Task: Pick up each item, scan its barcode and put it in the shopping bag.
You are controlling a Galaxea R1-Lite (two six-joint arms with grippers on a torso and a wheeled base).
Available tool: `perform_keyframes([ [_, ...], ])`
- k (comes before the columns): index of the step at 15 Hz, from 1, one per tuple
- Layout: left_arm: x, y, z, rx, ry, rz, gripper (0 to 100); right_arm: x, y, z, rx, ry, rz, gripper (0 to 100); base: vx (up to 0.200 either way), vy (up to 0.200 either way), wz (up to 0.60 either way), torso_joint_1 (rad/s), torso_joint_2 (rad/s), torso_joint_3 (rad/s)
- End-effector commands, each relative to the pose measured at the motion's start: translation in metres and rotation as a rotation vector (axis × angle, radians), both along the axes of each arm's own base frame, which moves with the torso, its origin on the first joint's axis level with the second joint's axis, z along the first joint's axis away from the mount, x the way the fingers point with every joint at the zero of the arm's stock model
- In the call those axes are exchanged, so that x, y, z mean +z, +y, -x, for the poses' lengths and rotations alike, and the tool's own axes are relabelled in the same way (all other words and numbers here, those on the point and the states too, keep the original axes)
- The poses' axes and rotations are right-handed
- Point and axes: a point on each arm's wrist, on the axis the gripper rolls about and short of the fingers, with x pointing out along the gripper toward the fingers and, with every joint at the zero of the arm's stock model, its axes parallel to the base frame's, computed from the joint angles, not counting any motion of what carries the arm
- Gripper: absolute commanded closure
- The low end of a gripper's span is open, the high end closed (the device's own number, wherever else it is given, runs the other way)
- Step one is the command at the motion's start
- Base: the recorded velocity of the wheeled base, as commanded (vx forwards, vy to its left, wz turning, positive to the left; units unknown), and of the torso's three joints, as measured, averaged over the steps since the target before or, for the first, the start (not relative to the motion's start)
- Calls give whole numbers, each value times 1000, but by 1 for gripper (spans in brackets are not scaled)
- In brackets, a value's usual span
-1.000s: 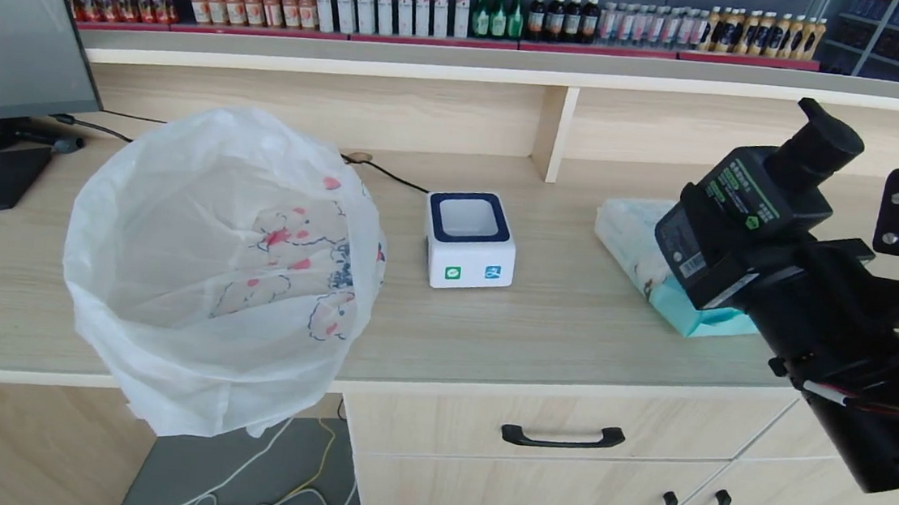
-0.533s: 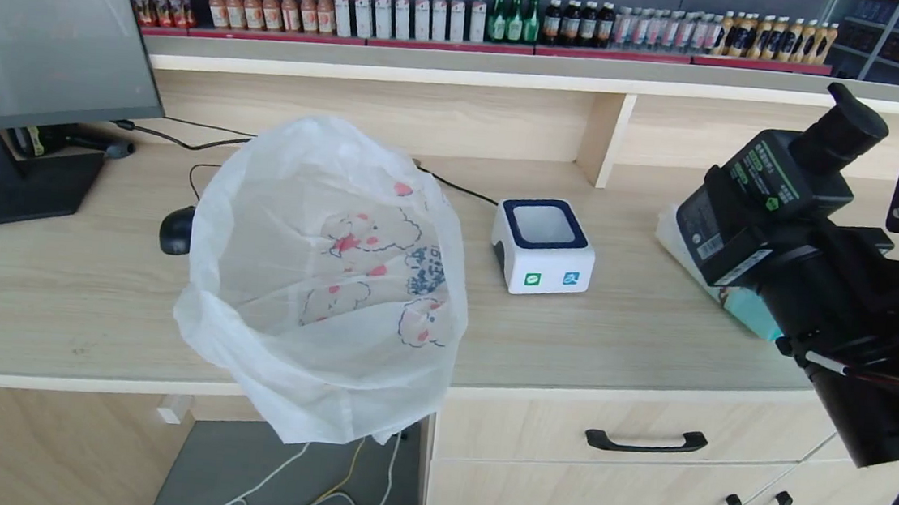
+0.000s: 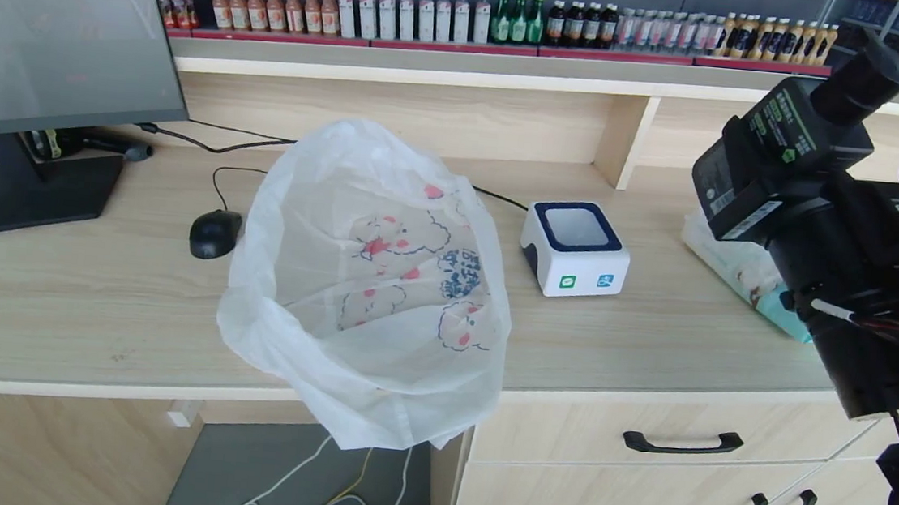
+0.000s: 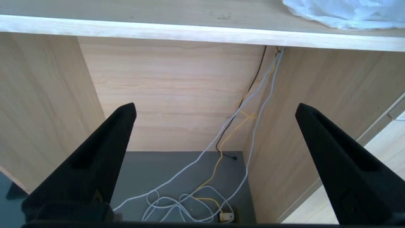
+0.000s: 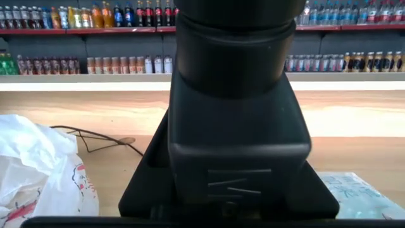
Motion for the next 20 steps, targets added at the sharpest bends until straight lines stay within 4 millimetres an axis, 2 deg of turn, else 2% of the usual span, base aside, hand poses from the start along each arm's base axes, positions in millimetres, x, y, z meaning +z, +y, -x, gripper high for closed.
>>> perform_keyframes([
  [1, 0, 0, 0, 0, -1, 0, 0, -7, -5, -1, -26, 24, 27, 100, 0, 0, 0, 0, 0, 0],
  [4, 0, 0, 0, 0, -1, 0, 0, -22, -7, 2, -50, 73, 98, 100, 0, 0, 0, 0, 0, 0],
  [8, 0, 0, 0, 0, -1, 0, 0, -17, -2, -5, -109, 36, 199, 100, 0, 0, 0, 0, 0, 0],
  [13, 0, 0, 0, 0, -1, 0, 0, -29, 22, -11, -82, 47, 310, 100, 0, 0, 0, 0, 0, 0],
  [17, 0, 0, 0, 0, -1, 0, 0, -30, 38, -31, -50, -22, 415, 100, 0, 0, 0, 0, 0, 0],
  [20, 0, 0, 0, 0, -1, 0, 0, -33, 43, -37, -34, -34, 449, 100, 0, 0, 0, 0, 0, 0],
])
